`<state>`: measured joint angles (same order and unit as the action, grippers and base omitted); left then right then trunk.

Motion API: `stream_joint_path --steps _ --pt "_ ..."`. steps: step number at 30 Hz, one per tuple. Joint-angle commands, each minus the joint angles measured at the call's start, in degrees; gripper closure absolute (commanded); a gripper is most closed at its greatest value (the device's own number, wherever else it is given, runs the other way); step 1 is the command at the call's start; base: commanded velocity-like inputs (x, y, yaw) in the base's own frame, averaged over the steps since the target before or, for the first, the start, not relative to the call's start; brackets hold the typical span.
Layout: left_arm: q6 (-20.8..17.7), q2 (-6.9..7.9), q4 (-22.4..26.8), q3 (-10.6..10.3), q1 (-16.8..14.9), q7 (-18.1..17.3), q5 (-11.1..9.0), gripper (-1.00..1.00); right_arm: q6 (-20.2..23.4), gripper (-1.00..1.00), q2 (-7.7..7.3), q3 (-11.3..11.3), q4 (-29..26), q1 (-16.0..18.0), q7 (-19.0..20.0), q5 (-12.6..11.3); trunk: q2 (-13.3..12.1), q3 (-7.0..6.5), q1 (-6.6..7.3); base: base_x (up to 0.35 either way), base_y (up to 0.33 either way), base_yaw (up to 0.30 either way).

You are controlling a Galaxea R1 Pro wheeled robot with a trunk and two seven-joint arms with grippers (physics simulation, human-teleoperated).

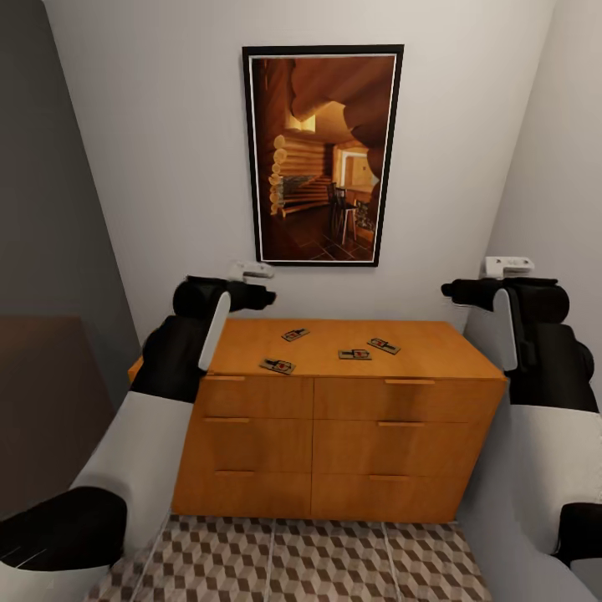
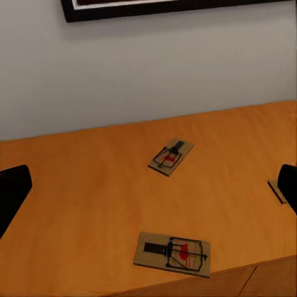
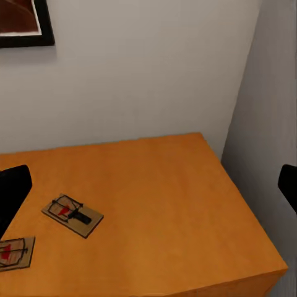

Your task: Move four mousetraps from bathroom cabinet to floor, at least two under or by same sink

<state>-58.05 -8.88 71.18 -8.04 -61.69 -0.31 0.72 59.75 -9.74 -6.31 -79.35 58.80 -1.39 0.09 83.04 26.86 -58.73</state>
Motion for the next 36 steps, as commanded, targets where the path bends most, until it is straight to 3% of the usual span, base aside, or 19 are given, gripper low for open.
stream_joint_path --steps 1,6,11,17,22,36 --pt "-0.35 -0.02 -1.60 -0.02 -0.69 -0.02 0.07 -1.00 0.25 -1.00 0.02 0.06 0.45 0.82 -0.16 -0.02 0.04 0.07 0.00 0.000 0.000 0.000" --pt "-0.66 -0.01 -8.22 0.00 -2.82 0.02 0.07 -1.00 0.25 -1.00 0.33 0.20 3.25 3.40 -0.28 -0.01 0.04 0.07 0.00 0.000 0.000 0.000" --pt "-1.05 0.09 -13.74 0.31 -4.28 0.02 0.06 -1.00 0.25 -1.00 2.40 2.16 9.76 6.26 -0.45 0.03 0.04 0.07 0.00 0.000 0.000 0.000" --pt "-1.64 0.19 -15.85 1.61 -4.78 0.01 -0.30 -1.00 0.25 -1.00 4.59 4.16 17.79 8.53 -0.45 0.22 0.04 0.07 0.00 0.000 0.000 0.000" --pt "-1.84 0.19 -16.45 2.74 -4.92 0.03 -0.44 -1.00 0.25 -1.00 5.43 4.87 22.07 9.25 -0.22 0.16 0.04 0.07 0.00 0.000 0.000 0.000" --pt "-1.94 0.09 -16.61 3.55 -5.02 0.05 -0.34 -1.00 0.25 -1.00 5.79 6.00 25.54 9.72 0.10 0.01 0.04 0.07 0.00 0.001 0.000 0.000"
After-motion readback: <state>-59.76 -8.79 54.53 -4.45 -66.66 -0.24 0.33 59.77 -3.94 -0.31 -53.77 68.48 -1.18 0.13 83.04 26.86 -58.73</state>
